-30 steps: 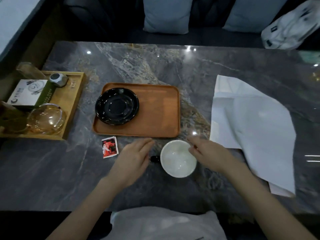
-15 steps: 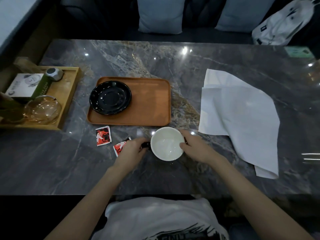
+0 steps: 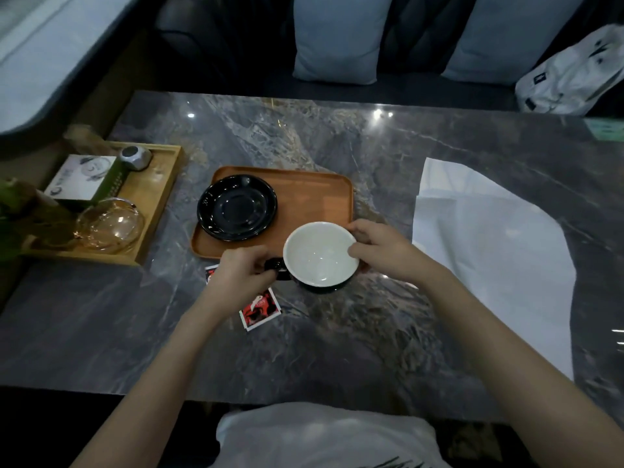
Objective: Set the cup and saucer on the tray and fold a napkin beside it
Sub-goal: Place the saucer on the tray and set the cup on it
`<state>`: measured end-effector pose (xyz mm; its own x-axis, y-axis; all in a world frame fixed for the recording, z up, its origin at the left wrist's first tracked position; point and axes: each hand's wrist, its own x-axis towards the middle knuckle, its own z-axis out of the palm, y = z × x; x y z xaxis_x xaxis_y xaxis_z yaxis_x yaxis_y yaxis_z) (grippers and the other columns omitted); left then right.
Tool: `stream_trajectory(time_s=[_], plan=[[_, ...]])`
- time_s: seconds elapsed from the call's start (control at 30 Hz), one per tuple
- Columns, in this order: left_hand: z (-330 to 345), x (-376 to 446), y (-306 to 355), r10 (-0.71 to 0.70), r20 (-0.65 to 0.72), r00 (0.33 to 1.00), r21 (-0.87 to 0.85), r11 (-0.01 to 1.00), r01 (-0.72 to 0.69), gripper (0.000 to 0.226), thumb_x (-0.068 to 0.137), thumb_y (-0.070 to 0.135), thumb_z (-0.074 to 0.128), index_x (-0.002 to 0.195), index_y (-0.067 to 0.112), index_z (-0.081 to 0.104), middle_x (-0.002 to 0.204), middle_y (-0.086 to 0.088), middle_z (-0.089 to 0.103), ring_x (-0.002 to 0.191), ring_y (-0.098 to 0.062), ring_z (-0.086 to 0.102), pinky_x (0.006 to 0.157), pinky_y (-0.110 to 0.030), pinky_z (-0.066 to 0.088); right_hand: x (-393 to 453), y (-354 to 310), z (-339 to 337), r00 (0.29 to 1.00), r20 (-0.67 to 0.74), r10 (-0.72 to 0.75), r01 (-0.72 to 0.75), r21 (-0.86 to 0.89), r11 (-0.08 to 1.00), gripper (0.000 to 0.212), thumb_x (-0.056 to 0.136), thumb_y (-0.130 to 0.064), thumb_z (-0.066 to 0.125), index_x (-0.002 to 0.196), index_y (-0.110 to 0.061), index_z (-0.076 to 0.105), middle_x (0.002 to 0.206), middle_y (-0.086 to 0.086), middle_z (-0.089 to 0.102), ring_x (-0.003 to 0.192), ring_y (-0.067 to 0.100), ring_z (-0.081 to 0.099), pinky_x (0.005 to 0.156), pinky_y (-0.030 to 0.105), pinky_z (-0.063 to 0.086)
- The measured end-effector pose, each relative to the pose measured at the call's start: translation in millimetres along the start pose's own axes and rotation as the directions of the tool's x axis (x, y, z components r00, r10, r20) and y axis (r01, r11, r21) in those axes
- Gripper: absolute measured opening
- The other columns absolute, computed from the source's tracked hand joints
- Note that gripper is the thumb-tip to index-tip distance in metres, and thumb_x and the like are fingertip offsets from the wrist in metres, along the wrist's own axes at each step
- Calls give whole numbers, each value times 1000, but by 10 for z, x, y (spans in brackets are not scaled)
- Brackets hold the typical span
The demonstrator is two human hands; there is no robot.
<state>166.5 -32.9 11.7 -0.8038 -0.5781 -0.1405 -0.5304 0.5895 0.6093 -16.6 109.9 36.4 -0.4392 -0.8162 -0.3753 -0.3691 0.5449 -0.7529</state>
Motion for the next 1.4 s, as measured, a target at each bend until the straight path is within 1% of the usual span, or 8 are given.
stream_trajectory(time_s=[0.2, 0.37, 0.6, 0.7, 0.77, 0.87, 1.13, 1.4], plan=[[-377, 162, -133, -68, -103, 992, -41, 997, 64, 12, 75, -1, 64, 84, 7, 67, 67, -4, 61, 59, -6, 52, 56, -11, 37, 435, -406, 3, 997, 12, -72, 72, 34, 997, 35, 89, -8, 51, 124, -9, 48, 80, -8, 56, 69, 11, 59, 57, 20, 50], [-584, 311, -370, -133, -209, 969, -83, 990, 118, 14, 76, 1, 63, 87, 7, 70, 72, -9, 67, 68, -20, 59, 61, -26, 42, 866, -669, 128, 998, -30, -48, 50, 73, 996, 23, 85, -6, 53, 105, 2, 62, 81, 14, 65, 57, 9, 61, 46, 15, 47], [-633, 574, -691, -248, -272, 930, -171, 963, 207, 20, 76, 1, 64, 94, 5, 71, 78, -1, 66, 74, -11, 58, 61, -5, 39, 1511, -762, 405, 989, -150, -10, 19, 55, 998, 16, 76, -11, 61, 85, -4, 71, 78, 19, 70, 77, 30, 68, 75, 48, 56], [-612, 681, -801, -294, -251, 923, -170, 951, 257, 23, 76, 1, 62, 97, 5, 71, 87, -5, 70, 80, -12, 60, 74, -16, 42, 1691, -728, 497, 992, -128, 4, 3, 54, 999, 13, 77, -8, 60, 83, -4, 71, 56, 4, 61, 47, -1, 60, 53, 22, 50], [-583, 737, -865, -304, -237, 923, -148, 950, 275, 25, 77, 1, 62, 100, 4, 70, 94, -10, 72, 84, -16, 63, 78, -21, 44, 1785, -712, 559, 994, -103, 38, -31, 74, 997, 14, 78, -5, 58, 83, 0, 70, 54, 5, 57, 36, -2, 53, 44, 15, 42], [-541, 786, -941, -297, -233, 926, -130, 953, 274, 25, 78, 0, 63, 102, 4, 69, 98, -11, 72, 85, -17, 63, 80, -22, 45, 1888, -661, 637, 994, -74, 85, -75, 124, 989, 17, 80, -3, 56, 88, 5, 69, 67, 14, 61, 46, 11, 56, 52, 30, 46], [-503, 876, -1112, -342, -222, 913, -100, 940, 327, 24, 78, 3, 64, 102, 4, 69, 99, -13, 71, 93, -25, 65, 81, -30, 46, 2019, -602, 740, 997, -69, 28, -17, 148, 989, 20, 87, -6, 57, 104, 0, 66, 83, 10, 66, 56, 6, 54, 48, 16, 46], [-492, 930, -1199, -392, -213, 895, -80, 920, 384, 25, 81, 10, 64, 105, 11, 69, 103, -9, 72, 97, -24, 64, 84, -36, 49, 2092, -565, 763, 995, -97, -6, 24, 183, 983, 23, 86, -16, 62, 106, -8, 67, 92, 5, 69, 70, 10, 60, 68, 27, 52]])
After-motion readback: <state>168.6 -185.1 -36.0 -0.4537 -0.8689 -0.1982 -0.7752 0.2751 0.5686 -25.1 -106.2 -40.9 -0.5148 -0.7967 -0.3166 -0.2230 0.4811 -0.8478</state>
